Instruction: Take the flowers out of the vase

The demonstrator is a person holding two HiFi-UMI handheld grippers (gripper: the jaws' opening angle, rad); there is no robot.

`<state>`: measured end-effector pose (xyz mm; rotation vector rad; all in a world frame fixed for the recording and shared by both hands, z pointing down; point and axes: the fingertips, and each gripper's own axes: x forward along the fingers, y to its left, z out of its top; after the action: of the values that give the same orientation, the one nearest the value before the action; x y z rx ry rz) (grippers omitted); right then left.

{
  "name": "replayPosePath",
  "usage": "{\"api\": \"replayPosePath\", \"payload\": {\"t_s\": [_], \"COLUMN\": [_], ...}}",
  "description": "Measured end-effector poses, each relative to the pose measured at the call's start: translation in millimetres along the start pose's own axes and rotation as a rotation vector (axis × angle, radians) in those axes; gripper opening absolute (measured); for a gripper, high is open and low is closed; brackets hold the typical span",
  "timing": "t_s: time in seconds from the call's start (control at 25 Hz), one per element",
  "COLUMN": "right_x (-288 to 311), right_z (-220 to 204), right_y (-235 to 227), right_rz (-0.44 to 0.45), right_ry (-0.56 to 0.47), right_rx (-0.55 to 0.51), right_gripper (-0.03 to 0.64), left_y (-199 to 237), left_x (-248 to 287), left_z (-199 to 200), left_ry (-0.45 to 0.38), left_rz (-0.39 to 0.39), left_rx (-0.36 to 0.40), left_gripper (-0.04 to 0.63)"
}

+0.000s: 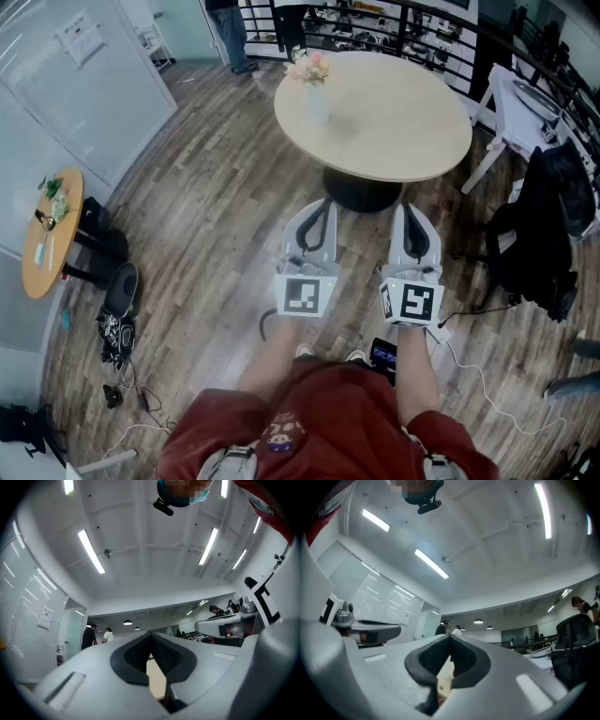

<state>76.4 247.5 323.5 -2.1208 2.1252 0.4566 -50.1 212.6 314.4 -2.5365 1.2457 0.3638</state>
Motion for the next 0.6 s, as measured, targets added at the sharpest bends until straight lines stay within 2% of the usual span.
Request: {"api": "replayPosePath", "payload": {"t_s": [0.6], "right_x": [2.6], "right_z": [-5.5], "right_y": [-0.1], "right_rz": [-0.002], "right_ry": [0.008], "right_rx": [0.012], "right_gripper": [0.002], "left_y": [1.0], "left_x": [2.3], "left_z": [-9.2], "left_ry": [0.024], "left_rz": [0.002], "left_rx": [-0.015], "left_gripper": [0.008]}}
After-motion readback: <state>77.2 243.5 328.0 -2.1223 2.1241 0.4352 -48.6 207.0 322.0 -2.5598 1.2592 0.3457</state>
